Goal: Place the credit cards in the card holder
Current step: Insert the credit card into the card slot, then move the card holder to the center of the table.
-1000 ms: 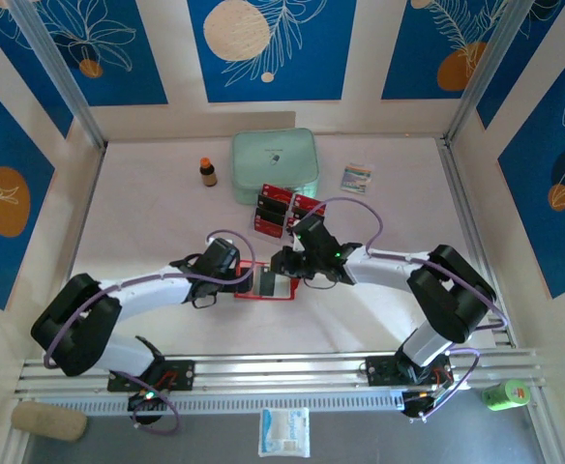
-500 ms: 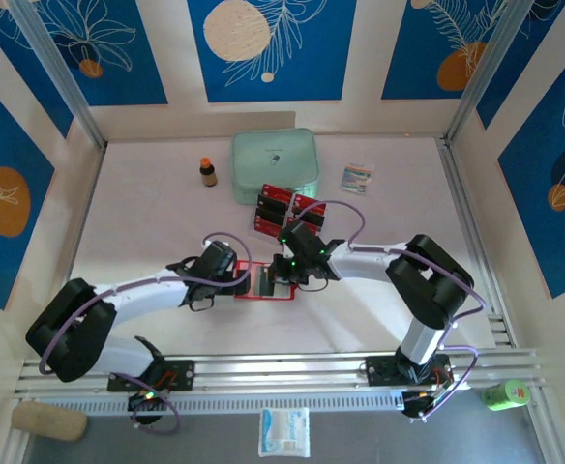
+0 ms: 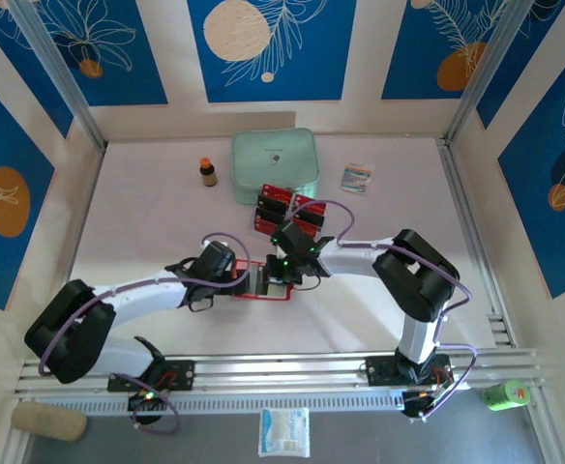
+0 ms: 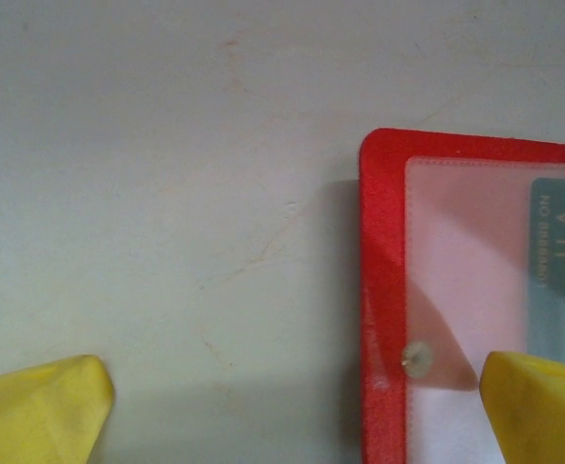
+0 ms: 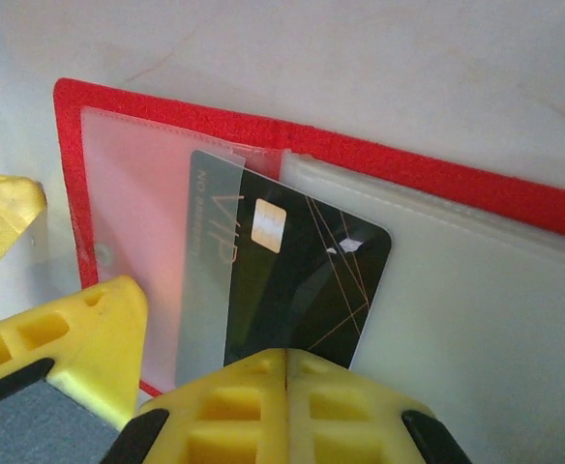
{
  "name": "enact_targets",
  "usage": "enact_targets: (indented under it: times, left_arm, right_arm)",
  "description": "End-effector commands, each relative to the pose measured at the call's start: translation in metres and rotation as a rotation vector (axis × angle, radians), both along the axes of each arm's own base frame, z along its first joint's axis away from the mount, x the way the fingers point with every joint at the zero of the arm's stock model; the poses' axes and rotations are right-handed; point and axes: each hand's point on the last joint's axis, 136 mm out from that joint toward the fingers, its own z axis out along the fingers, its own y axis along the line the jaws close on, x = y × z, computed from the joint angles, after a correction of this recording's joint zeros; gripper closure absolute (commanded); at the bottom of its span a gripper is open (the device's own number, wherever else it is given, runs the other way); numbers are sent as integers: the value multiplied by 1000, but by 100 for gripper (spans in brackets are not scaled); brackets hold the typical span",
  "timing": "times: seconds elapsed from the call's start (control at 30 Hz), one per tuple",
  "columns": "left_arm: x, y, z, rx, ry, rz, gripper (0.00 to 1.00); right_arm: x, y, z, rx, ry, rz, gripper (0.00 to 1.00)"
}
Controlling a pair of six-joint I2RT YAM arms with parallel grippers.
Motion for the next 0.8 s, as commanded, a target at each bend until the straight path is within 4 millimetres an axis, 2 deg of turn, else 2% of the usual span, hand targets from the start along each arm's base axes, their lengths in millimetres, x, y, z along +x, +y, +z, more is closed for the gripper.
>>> enact_targets:
  times: [0.0,0.2,0.3,0.37,0.57,0.77]
  left_arm:
    - [-16,20,-18,63,74,10,0]
    - [-16,19,-16,58,71,11,0]
    - [-14,18,-13,50,66,10,0]
    - [-13,16,-10,44,60,9,0]
    - [-10,14,-5,32,50,5,0]
    - [-8,10,0,15,43,2,0]
  right_arm:
    - [-6,5,-8,-29,27,34,100]
    - [-6,18,-8,-23,38,63,100]
    - [-5,18,2,-15,19,69,100]
    - [-4,14,16,4,-11,65,99]
    - [-7,-9,50,2,-80,37,93]
    - [-10,-45,51,-109,-85,-32,83]
